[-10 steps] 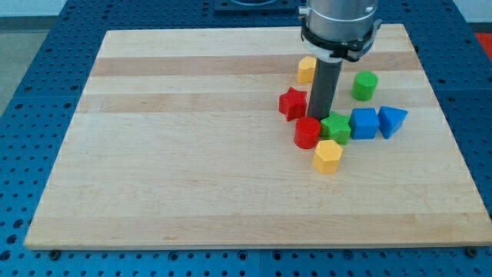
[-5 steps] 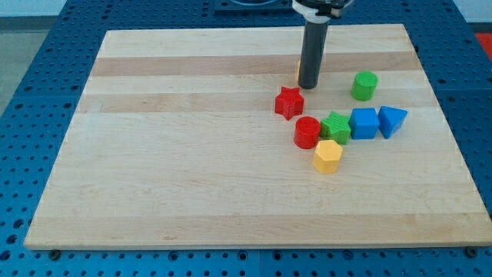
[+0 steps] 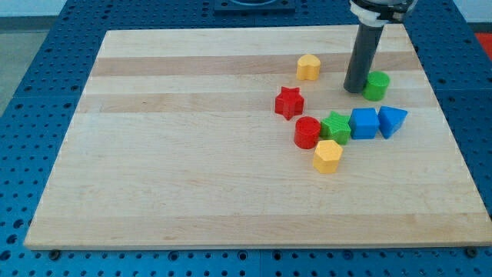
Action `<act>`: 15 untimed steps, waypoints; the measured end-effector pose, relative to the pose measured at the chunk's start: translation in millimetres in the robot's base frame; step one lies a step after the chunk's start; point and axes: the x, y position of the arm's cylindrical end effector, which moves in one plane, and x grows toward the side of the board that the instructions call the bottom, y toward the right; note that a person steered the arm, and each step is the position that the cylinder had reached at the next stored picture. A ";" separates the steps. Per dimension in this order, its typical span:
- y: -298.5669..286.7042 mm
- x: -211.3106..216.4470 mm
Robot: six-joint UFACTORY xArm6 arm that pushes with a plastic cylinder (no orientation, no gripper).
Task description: Push the green circle to the right of the triangle
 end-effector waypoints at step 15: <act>108.8 -40.5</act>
